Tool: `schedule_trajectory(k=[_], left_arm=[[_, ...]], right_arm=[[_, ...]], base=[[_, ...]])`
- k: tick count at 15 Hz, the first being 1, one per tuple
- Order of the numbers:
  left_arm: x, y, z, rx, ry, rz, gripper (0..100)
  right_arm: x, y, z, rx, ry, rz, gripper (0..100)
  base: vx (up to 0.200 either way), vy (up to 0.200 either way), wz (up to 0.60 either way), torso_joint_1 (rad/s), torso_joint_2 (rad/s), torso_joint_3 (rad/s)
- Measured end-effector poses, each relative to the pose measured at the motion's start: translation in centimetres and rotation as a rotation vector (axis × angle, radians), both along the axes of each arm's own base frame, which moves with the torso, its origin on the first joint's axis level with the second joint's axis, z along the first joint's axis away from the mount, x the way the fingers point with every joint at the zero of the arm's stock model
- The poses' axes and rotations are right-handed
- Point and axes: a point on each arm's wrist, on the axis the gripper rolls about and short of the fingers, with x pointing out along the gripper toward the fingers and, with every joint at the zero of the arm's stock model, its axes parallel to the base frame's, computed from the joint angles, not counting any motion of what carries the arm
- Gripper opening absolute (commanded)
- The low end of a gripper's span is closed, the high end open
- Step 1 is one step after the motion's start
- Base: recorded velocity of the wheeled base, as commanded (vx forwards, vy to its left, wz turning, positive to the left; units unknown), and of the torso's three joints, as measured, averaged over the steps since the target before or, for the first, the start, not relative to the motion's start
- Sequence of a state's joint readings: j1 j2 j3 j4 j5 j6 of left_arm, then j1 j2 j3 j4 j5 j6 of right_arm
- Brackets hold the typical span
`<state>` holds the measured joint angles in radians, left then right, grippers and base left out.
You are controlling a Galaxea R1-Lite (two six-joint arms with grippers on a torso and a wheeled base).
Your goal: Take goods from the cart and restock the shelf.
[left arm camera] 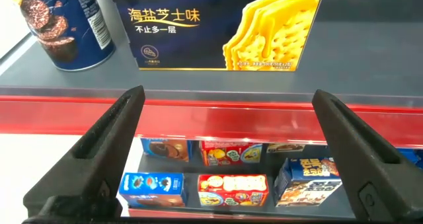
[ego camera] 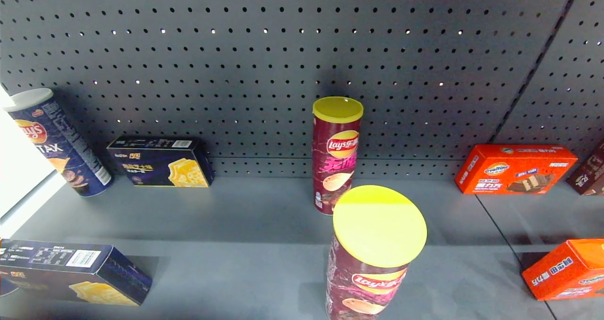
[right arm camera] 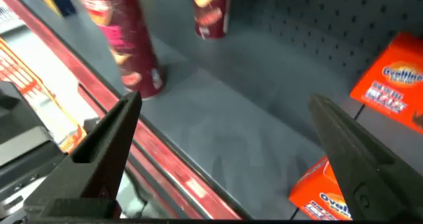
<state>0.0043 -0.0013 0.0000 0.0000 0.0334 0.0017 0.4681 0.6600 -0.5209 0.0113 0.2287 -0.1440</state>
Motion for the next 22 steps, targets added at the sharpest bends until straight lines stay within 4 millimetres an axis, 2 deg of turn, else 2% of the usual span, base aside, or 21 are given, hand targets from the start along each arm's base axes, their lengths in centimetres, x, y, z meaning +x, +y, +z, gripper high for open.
schedule_trajectory(k=[10,15,17,22], left_arm=[[0.0,0.0,0.0,-0.001,0.0,0.0,100],[0.0,0.0,0.0,0.0,0.0,0.0,100],[0.0,0.0,0.0,0.0,0.0,0.0,100],[0.0,0.0,0.0,0.0,0.0,0.0,100]], right_arm=[[4.4,3.2,-0.7,-0.091,0.174,0.105,100],[7.5,6.3,-0.6,-0.111,0.169,0.139,100],[8.1,7.4,-0.8,-0.128,0.187,0.168,100],[8.7,8.4,-1.8,-0.186,0.219,0.204,100]], base=[[0.0,0.0,0.0,0.0,0.0,0.0],[0.0,0.0,0.0,0.0,0.0,0.0],[0.0,0.0,0.0,0.0,0.0,0.0],[0.0,0.0,0.0,0.0,0.0,0.0]])
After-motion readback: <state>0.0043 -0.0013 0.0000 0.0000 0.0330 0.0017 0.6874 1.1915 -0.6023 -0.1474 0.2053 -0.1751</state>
